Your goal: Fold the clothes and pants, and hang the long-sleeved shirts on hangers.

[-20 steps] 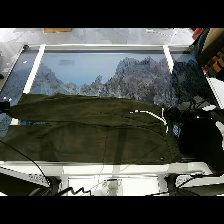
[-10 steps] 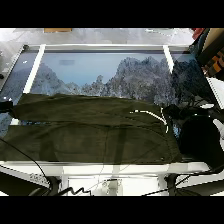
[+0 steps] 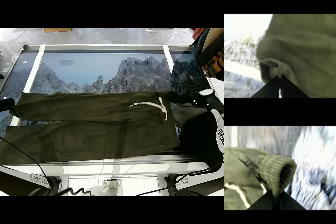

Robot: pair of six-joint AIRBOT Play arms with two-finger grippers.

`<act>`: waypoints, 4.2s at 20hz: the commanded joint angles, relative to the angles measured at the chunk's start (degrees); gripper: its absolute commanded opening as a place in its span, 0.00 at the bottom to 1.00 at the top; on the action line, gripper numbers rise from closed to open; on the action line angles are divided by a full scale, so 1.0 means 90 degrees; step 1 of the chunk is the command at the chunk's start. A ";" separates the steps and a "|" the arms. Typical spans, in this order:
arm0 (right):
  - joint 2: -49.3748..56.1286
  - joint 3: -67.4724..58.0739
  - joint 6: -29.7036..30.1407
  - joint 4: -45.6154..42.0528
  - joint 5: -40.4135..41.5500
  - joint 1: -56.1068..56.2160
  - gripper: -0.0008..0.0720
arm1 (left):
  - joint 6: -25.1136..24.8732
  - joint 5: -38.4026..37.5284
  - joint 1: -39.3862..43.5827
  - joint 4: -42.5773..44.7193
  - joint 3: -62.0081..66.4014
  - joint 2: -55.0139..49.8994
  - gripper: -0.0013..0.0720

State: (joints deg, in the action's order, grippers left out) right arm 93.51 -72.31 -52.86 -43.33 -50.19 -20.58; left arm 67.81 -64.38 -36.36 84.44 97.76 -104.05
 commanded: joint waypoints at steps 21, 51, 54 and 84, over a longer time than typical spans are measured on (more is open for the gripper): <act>-0.0070 -0.0814 -0.1749 -0.2356 0.0583 0.0029 0.91 | 0.1190 -0.1409 0.0350 0.0041 0.0238 -0.0559 0.93; -0.6560 0.6135 -0.4772 -0.2827 -0.0556 -0.1377 0.79 | 0.0250 0.0663 0.0386 -0.1054 -0.3563 0.4138 0.04; -0.6302 0.6543 -0.5078 -0.2110 0.0780 -0.1377 0.79 | 0.0253 0.0729 0.0386 -0.1056 -0.3563 0.4141 0.04; -0.7240 0.6368 -0.1659 -0.1001 0.0459 -0.1370 0.06 | 0.0656 -0.1515 -0.1494 -0.1054 -0.4488 0.4328 0.65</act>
State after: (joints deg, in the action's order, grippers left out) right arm 31.68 -14.98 -65.93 -48.10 -44.86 -32.93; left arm 73.56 -76.75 -47.24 75.00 61.78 -66.02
